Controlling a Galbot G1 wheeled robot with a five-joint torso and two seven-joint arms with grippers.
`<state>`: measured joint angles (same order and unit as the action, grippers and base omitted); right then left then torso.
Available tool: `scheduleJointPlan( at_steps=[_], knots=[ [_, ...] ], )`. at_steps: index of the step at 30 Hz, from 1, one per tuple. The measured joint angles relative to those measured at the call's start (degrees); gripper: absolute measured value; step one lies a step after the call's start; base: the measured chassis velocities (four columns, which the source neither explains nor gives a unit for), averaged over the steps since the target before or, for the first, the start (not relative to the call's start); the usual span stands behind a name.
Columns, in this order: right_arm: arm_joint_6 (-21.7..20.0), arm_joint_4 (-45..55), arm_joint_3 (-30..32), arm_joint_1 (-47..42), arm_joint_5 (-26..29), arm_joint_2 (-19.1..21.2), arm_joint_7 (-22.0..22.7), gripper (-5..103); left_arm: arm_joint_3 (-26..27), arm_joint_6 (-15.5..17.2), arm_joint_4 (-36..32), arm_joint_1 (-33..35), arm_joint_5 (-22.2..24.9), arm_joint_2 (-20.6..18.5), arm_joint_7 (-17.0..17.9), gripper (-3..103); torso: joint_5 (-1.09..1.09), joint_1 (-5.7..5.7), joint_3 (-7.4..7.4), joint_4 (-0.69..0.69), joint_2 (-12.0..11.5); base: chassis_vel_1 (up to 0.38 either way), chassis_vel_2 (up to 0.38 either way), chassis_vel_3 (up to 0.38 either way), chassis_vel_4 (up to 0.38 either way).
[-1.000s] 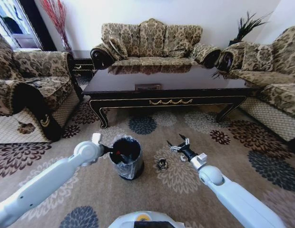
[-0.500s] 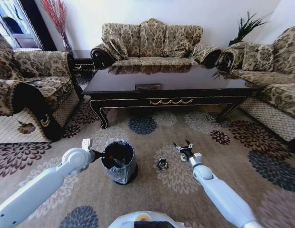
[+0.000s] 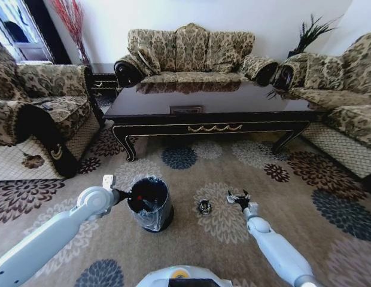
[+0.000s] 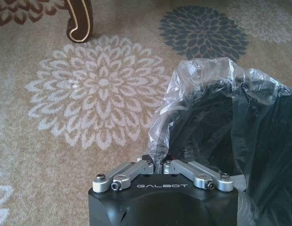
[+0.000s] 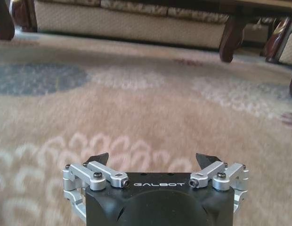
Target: Move to the front of the table and pick up the trash from the floor, then place it into the trash bin.
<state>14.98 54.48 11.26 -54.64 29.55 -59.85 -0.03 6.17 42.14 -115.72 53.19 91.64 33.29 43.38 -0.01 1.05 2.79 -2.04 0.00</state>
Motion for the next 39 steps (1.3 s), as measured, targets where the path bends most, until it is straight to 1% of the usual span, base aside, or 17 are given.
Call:
scheduleJointPlan(
  at_steps=[3,4,6,12,14,18,24,27,30,31,34,36,39],
  knots=[
    [0.5,-3.9,-0.2,0.8,-0.4,-2.2,-0.9,100,0.0,0.0,-0.2,0.0,0.0,0.0,0.2,4,0.02,0.00,0.00,0.01,0.0,0.000,0.000,0.000,0.000],
    [0.5,-3.9,-0.2,0.8,-0.4,-2.2,-0.9,100,0.0,0.0,-0.2,0.0,0.0,0.0,0.2,4,0.02,0.00,0.00,0.01,0.0,0.000,0.000,0.000,0.000],
    [0.8,-5.5,-0.4,1.4,-0.4,-3.5,-1.7,100,0.0,0.0,-0.5,0.1,0.1,-0.3,0.2,4,0.01,0.00,0.00,0.01,0.0,0.000,0.000,0.000,0.000],
    [0.2,-6.2,-0.7,2.3,0.2,-5.5,-1.6,100,0.0,0.0,-0.5,0.4,0.1,-0.4,0.2,4,0.01,0.00,0.00,0.02,0.0,0.000,0.000,0.000,0.000],
    [0.2,-8.2,-0.8,3.3,0.1,-6.4,-1.5,100,0.0,0.0,-0.4,0.3,0.1,-0.4,0.2,4,0.01,0.00,0.00,0.02,0.0,0.000,0.000,0.000,0.000],
    [0.3,-10.4,-0.9,4.4,0.3,-6.8,-1.5,100,-0.1,0.0,-0.3,0.1,0.2,-0.3,0.2,4,0.01,0.00,0.00,0.00,0.0,0.000,0.000,0.000,0.000],
    [-0.1,-10.2,-1.2,4.8,1.9,-6.4,-1.5,100,-0.2,0.0,0.2,-0.2,0.2,-0.2,0.1,4,0.00,0.00,0.00,0.01,0.0,0.000,0.000,0.000,0.000],
    [-0.4,-10.9,-1.3,5.0,2.3,-7.1,-1.5,101,-0.5,0.0,0.3,-0.7,0.2,-0.1,0.0,4,0.02,0.00,0.00,0.00,0.0,0.000,0.000,0.000,0.000],
    [-0.5,-11.6,-1.5,5.3,2.7,-7.4,-1.5,86,-0.5,0.0,0.4,-1.1,0.3,-0.2,-0.2,4,0.01,0.00,0.00,0.00,0.0,0.000,0.000,0.000,0.000],
    [-0.5,-11.6,-1.5,5.3,2.7,-7.4,-1.5,86,-0.5,0.0,0.4,-1.1,0.3,-0.2,-0.2,4,0.01,0.00,0.00,0.00,0.0,0.000,0.000,0.000,0.000],
    [-0.5,-12.2,-1.5,5.6,3.1,-7.3,-1.6,70,-0.5,0.0,0.4,-1.2,0.4,-0.7,-0.6,4,0.02,0.00,0.00,0.01,0.0,0.000,0.000,0.000,0.000],
    [-0.5,-12.3,-1.5,5.6,3.1,-7.2,-1.7,70,-0.5,0.0,0.4,-1.2,0.4,-0.7,-0.6,4,0.02,0.00,0.00,0.01,0.0,0.000,0.000,0.000,0.000],
    [-0.5,-12.3,-1.5,5.5,3.6,-6.8,-1.8,53,-0.4,0.0,0.4,-1.3,0.4,-0.8,-0.6,4,0.01,0.00,0.00,0.00,0.0,0.000,0.000,0.000,0.000]
  ],
)
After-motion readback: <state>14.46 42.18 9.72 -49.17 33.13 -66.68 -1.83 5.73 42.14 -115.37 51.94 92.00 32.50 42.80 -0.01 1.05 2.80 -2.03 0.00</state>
